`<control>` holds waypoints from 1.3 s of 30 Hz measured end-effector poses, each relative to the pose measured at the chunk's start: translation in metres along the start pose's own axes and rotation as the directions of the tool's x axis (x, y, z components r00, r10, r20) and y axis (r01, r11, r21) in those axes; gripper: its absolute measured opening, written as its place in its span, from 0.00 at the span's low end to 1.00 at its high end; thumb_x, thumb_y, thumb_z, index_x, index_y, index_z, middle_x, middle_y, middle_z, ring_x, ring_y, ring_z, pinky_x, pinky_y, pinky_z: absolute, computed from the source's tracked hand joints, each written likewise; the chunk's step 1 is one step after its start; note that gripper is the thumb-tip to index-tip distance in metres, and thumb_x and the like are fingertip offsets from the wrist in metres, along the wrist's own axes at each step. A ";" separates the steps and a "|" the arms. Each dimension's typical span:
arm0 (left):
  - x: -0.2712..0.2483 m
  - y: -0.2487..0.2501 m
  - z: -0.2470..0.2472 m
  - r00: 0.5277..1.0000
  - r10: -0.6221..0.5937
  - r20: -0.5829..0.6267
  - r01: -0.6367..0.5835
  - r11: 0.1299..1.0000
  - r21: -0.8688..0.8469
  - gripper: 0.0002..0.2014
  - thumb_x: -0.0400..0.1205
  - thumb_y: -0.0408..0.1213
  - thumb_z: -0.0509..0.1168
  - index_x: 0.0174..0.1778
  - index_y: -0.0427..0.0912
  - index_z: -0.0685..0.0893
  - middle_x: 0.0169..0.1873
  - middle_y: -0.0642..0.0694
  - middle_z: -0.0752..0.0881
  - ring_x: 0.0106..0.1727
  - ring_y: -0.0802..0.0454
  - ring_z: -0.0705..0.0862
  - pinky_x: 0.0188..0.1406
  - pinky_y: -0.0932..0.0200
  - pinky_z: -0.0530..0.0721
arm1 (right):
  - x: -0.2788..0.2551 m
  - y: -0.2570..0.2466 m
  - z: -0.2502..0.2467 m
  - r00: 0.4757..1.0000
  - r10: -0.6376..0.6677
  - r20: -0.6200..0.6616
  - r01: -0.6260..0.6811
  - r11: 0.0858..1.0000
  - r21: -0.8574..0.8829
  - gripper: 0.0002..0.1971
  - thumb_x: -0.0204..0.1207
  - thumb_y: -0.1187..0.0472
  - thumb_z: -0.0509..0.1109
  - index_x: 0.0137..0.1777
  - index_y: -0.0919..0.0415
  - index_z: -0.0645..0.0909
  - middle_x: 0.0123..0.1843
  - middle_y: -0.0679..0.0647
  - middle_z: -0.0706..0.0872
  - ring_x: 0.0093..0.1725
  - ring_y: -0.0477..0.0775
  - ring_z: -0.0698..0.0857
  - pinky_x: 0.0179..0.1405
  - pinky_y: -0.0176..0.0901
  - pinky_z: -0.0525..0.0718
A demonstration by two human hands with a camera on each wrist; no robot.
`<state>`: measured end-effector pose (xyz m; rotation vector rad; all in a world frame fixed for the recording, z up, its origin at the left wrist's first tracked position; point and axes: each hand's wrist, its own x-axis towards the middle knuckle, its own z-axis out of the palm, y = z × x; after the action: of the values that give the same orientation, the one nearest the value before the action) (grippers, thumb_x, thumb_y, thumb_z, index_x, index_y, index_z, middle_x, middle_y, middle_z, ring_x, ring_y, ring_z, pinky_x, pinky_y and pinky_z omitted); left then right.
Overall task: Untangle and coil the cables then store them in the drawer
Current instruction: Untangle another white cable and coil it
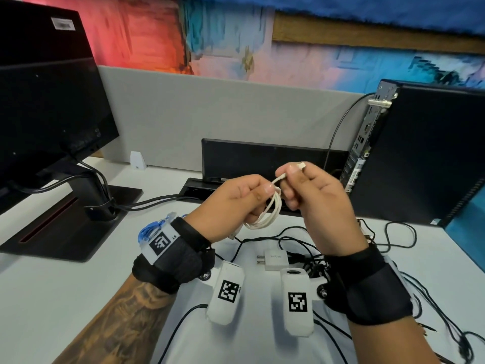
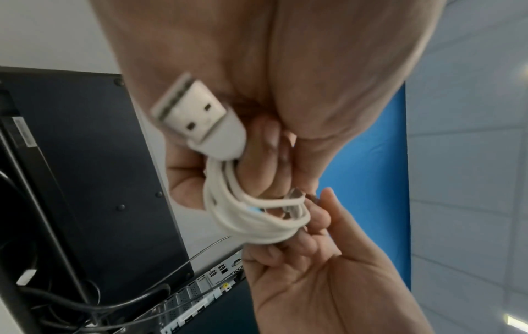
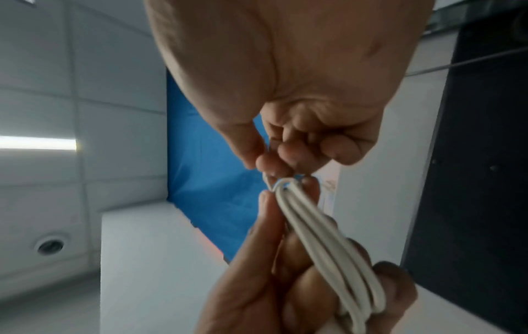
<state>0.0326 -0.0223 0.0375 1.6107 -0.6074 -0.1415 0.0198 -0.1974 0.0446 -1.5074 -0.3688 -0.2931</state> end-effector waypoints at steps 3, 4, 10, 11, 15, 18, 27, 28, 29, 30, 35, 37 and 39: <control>0.001 0.001 0.004 1.000 -0.008 0.025 0.008 1.000 -0.020 0.12 0.90 0.37 0.57 0.56 0.33 0.82 0.28 0.51 0.71 0.27 0.60 0.67 0.26 0.70 0.71 | 0.002 -0.007 -0.002 0.983 -0.136 -0.125 0.121 0.986 -0.116 0.13 0.90 0.61 0.63 0.48 0.59 0.87 0.30 0.49 0.77 0.31 0.47 0.72 0.32 0.36 0.73; 0.001 0.001 0.006 0.999 -0.014 0.046 0.015 0.999 -0.028 0.13 0.90 0.35 0.55 0.59 0.30 0.81 0.28 0.52 0.71 0.27 0.60 0.67 0.24 0.71 0.71 | 0.003 -0.009 -0.005 0.970 -0.161 -0.183 0.143 0.984 -0.109 0.13 0.90 0.61 0.63 0.47 0.58 0.87 0.29 0.48 0.77 0.31 0.47 0.73 0.31 0.36 0.74; 0.006 -0.001 0.014 0.996 0.003 0.086 0.000 0.999 -0.033 0.12 0.91 0.34 0.56 0.62 0.34 0.82 0.28 0.56 0.74 0.29 0.61 0.69 0.30 0.70 0.72 | 0.005 -0.004 -0.017 0.934 -0.179 -0.308 0.170 0.984 -0.055 0.13 0.89 0.58 0.64 0.46 0.54 0.88 0.29 0.47 0.78 0.32 0.47 0.73 0.35 0.42 0.74; 0.007 -0.003 0.014 0.998 0.014 0.065 -0.011 0.999 -0.042 0.12 0.89 0.36 0.57 0.61 0.35 0.84 0.29 0.55 0.75 0.30 0.60 0.70 0.32 0.68 0.72 | 0.006 -0.002 -0.018 0.933 -0.179 -0.312 0.175 0.984 -0.041 0.13 0.89 0.58 0.64 0.46 0.54 0.88 0.29 0.47 0.78 0.32 0.47 0.74 0.36 0.42 0.75; 0.009 0.000 0.009 0.997 0.059 -0.045 -0.064 0.990 -0.129 0.12 0.88 0.36 0.61 0.59 0.35 0.87 0.28 0.49 0.74 0.28 0.55 0.68 0.31 0.64 0.72 | 0.008 -0.005 -0.018 0.956 -0.189 -0.224 0.206 0.977 0.055 0.10 0.88 0.60 0.65 0.50 0.56 0.88 0.34 0.49 0.83 0.36 0.48 0.79 0.38 0.40 0.79; 0.009 0.005 -0.004 0.990 0.057 -0.126 -0.084 0.973 -0.217 0.13 0.86 0.36 0.64 0.62 0.35 0.87 0.32 0.43 0.77 0.31 0.52 0.75 0.35 0.60 0.77 | 0.009 -0.004 -0.021 0.977 -0.193 -0.094 0.197 0.980 0.037 0.09 0.86 0.68 0.66 0.54 0.57 0.87 0.41 0.51 0.90 0.41 0.49 0.85 0.40 0.39 0.85; 0.005 0.007 -0.010 0.980 0.031 -0.197 -0.062 0.986 -0.152 0.12 0.87 0.35 0.63 0.63 0.41 0.89 0.54 0.39 0.90 0.52 0.45 0.89 0.50 0.44 0.88 | 0.000 0.011 0.010 0.991 0.087 0.105 -0.088 0.996 0.008 0.09 0.85 0.66 0.66 0.57 0.65 0.88 0.51 0.63 0.93 0.55 0.66 0.92 0.64 0.69 0.87; 0.005 0.007 -0.012 0.976 0.046 -0.211 -0.067 0.993 -0.095 0.12 0.87 0.35 0.64 0.62 0.42 0.90 0.53 0.43 0.90 0.51 0.48 0.89 0.48 0.49 0.88 | 0.002 0.011 0.010 0.984 0.130 0.122 -0.136 0.990 0.038 0.12 0.82 0.62 0.66 0.58 0.66 0.88 0.52 0.64 0.93 0.56 0.67 0.91 0.65 0.69 0.86; 0.005 0.006 -0.012 0.972 0.063 -0.226 -0.074 0.997 -0.038 0.11 0.86 0.34 0.64 0.61 0.42 0.90 0.52 0.45 0.89 0.51 0.50 0.89 0.46 0.54 0.87 | 0.002 0.010 0.010 0.976 0.169 0.139 -0.178 0.982 0.058 0.17 0.77 0.56 0.68 0.58 0.66 0.88 0.52 0.65 0.93 0.56 0.66 0.91 0.64 0.65 0.87; 0.005 0.005 -0.012 0.968 0.080 -0.238 -0.080 0.997 0.009 0.11 0.86 0.34 0.64 0.60 0.42 0.90 0.51 0.45 0.88 0.50 0.51 0.89 0.45 0.58 0.87 | 0.002 0.010 0.011 0.968 0.200 0.154 -0.212 0.975 0.064 0.20 0.74 0.50 0.69 0.57 0.64 0.88 0.52 0.63 0.93 0.56 0.63 0.91 0.61 0.59 0.88; 0.007 -0.003 -0.012 0.966 0.110 -0.233 -0.080 0.988 0.133 0.12 0.87 0.33 0.64 0.63 0.42 0.88 0.52 0.46 0.90 0.53 0.50 0.89 0.47 0.55 0.88 | -0.002 0.014 0.016 0.965 0.205 0.163 -0.190 0.977 -0.100 0.13 0.81 0.45 0.73 0.52 0.55 0.88 0.46 0.51 0.91 0.52 0.56 0.90 0.51 0.49 0.86; 0.006 -0.003 -0.012 0.966 0.157 -0.204 -0.122 0.977 0.172 0.16 0.87 0.32 0.64 0.69 0.46 0.84 0.49 0.45 0.89 0.50 0.46 0.88 0.47 0.49 0.89 | -0.001 0.013 0.012 0.968 0.206 0.145 -0.187 0.973 -0.134 0.08 0.78 0.51 0.74 0.50 0.54 0.89 0.45 0.52 0.91 0.47 0.50 0.88 0.45 0.48 0.85; 0.005 -0.002 -0.010 0.962 0.216 -0.169 -0.165 0.948 0.274 0.21 0.87 0.30 0.63 0.75 0.53 0.79 0.46 0.43 0.85 0.45 0.42 0.84 0.46 0.50 0.88 | 0.000 0.011 0.008 0.980 0.169 0.104 -0.150 0.974 -0.172 0.04 0.80 0.60 0.74 0.50 0.52 0.90 0.42 0.55 0.91 0.43 0.48 0.88 0.42 0.48 0.86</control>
<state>0.0416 -0.0153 0.0385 1.7787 -0.6434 0.2496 0.0235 -0.1885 0.0344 -1.7101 -0.3204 -0.1083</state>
